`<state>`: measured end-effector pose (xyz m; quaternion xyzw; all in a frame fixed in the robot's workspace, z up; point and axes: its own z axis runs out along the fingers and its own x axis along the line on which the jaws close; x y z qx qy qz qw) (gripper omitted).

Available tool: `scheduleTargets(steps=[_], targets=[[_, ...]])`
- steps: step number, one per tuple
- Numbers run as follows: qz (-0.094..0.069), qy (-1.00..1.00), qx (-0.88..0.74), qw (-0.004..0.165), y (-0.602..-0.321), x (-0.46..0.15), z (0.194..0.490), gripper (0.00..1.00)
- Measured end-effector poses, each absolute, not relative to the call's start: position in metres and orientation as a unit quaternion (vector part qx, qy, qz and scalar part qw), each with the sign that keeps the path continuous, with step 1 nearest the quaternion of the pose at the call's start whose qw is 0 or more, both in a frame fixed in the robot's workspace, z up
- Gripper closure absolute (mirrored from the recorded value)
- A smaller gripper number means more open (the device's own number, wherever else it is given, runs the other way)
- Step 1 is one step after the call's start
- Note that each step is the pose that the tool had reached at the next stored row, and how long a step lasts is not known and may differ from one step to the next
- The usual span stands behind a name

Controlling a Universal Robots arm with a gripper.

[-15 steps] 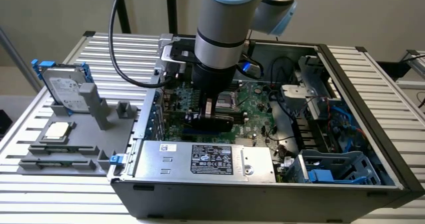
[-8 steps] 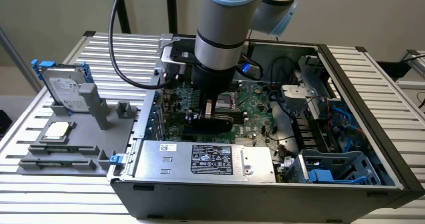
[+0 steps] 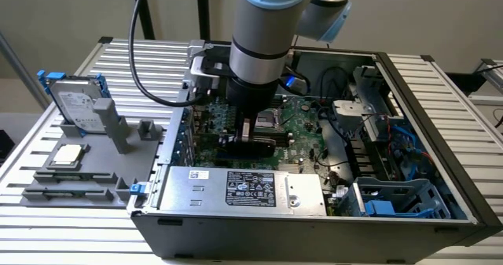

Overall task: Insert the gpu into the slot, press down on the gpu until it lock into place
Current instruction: 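Insert the gpu into the slot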

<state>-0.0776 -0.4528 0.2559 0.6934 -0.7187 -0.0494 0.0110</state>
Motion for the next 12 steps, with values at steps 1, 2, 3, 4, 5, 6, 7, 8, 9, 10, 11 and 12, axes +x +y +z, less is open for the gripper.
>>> scheduleTargets(steps=[1,2,3,4,5,6,7,8,9,10,11,12], targets=[[-0.049,-0.719,0.693,0.011,-0.4528,-0.0777,0.2556,0.74],[-0.049,-0.719,0.693,0.011,-0.4528,-0.0779,0.2553,0.74],[-0.049,-0.719,0.693,0.011,-0.4528,-0.0779,0.2549,0.74],[-0.049,-0.719,0.693,0.011,-0.4528,-0.078,0.2545,0.74],[-0.049,-0.719,0.693,0.011,-0.4528,-0.078,0.2543,0.74],[-0.049,-0.719,0.693,0.011,-0.4528,-0.078,0.2537,0.74],[-0.049,-0.719,0.693,0.011,-0.4528,-0.0781,0.2532,0.74],[-0.049,-0.719,0.693,0.011,-0.4528,-0.0781,0.2528,0.74],[-0.049,-0.719,0.693,0.011,-0.4528,-0.0781,0.2524,0.74],[-0.049,-0.719,0.693,0.011,-0.4528,-0.0781,0.2521,0.74],[-0.049,-0.719,0.693,0.011,-0.4528,-0.0781,0.2517,0.74],[-0.049,-0.719,0.693,0.011,-0.4528,-0.0781,0.2514,0.74]])
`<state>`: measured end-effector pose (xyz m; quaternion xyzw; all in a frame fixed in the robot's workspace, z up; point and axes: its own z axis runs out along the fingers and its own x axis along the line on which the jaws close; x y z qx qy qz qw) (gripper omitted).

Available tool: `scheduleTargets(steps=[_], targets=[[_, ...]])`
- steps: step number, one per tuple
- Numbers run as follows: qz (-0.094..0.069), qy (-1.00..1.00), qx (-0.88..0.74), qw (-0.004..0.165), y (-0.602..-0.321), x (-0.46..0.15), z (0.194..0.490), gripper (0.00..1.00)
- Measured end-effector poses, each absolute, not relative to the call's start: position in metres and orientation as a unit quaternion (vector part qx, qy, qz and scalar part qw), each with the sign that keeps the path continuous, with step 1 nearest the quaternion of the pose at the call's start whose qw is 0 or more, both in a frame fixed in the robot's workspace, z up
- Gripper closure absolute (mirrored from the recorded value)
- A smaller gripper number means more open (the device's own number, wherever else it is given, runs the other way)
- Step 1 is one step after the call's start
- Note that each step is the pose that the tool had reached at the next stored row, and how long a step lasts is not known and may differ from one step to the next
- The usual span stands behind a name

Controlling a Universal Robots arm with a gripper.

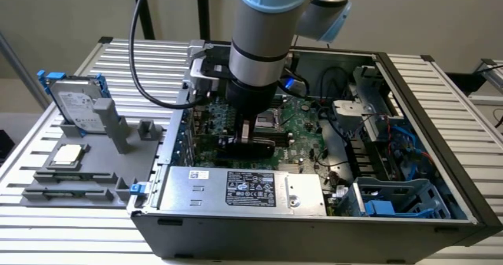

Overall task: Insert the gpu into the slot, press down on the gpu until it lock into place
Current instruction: 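Insert the gpu into the slot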

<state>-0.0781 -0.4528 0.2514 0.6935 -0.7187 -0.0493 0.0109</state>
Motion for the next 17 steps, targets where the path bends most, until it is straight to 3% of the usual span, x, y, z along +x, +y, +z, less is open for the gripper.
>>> scheduleTargets(steps=[4,5,13,15,16,17], targets=[[-0.049,-0.719,0.693,0.011,-0.453,-0.078,0.254,0.73],[-0.049,-0.719,0.693,0.011,-0.453,-0.078,0.258,0.66],[-0.05,-0.719,0.693,0.011,-0.453,-0.078,0.292,0.66],[-0.053,-0.718,0.694,0.008,-0.453,-0.078,0.293,0.68],[-0.053,-0.719,0.693,0.008,-0.453,-0.078,0.293,0.81],[-0.053,-0.719,0.693,0.008,-0.453,-0.078,0.293,0.81]])
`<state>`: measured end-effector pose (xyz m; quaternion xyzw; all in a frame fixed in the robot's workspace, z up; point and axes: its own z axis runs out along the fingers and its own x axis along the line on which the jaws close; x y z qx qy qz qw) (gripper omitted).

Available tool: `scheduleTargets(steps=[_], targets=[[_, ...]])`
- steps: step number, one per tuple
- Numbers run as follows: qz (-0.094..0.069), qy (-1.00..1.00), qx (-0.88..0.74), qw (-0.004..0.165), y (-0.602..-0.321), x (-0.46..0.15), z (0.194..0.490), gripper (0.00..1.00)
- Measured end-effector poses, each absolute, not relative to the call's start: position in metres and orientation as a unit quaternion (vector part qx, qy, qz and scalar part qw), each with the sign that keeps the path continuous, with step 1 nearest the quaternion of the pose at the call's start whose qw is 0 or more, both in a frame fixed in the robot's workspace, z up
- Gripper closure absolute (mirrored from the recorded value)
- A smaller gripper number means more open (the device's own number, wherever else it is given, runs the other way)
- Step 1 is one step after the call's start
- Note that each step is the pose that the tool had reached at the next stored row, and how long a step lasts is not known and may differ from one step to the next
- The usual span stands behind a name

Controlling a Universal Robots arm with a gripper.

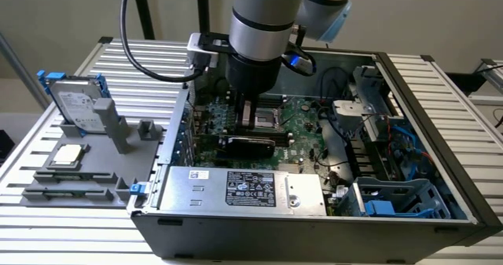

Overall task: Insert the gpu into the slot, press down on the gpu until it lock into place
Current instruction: 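Insert the gpu into the slot, then press down on the gpu until it lock into place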

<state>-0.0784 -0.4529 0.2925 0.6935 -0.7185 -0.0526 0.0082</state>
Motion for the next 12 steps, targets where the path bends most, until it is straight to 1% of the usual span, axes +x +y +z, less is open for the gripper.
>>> scheduleTargets(steps=[1,2,3,12], targets=[[-0.053,-0.719,0.693,0.008,-0.4529,-0.0784,0.2926,0.87],[-0.053,-0.719,0.693,0.008,-0.4529,-0.0784,0.2926,0.87],[-0.053,-0.719,0.693,0.008,-0.4529,-0.0784,0.2926,0.89],[-0.053,-0.719,0.693,0.008,-0.4529,-0.0784,0.2926,0.89]])
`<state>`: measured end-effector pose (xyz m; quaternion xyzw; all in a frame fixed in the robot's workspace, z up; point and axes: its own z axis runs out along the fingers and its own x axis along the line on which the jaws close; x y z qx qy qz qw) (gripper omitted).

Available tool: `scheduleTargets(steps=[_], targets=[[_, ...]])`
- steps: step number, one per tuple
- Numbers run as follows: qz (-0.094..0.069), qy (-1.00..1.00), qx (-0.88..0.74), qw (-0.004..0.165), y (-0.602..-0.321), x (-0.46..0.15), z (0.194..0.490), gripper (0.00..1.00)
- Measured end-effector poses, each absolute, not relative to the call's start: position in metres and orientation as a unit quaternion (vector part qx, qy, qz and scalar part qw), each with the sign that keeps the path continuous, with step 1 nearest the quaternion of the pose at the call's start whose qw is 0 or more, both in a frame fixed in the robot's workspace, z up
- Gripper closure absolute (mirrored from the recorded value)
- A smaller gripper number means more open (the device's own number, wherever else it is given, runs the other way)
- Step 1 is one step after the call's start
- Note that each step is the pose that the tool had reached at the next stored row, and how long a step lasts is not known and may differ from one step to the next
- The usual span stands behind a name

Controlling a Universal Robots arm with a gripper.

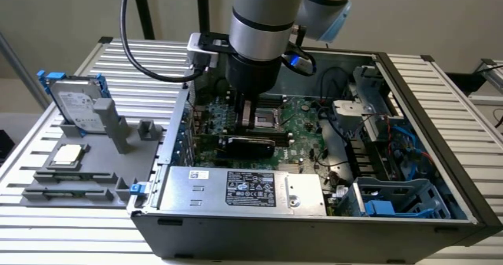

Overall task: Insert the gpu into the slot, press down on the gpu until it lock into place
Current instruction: 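Press down on the gpu until it lock into place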

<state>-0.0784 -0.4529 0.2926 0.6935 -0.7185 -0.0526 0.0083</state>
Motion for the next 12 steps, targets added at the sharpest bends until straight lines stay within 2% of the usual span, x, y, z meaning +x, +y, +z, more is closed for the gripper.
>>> scheduleTargets(steps=[12], targets=[[-0.048,-0.718,0.694,0.003,-0.45,-0.0855,0.2865,0.89]])
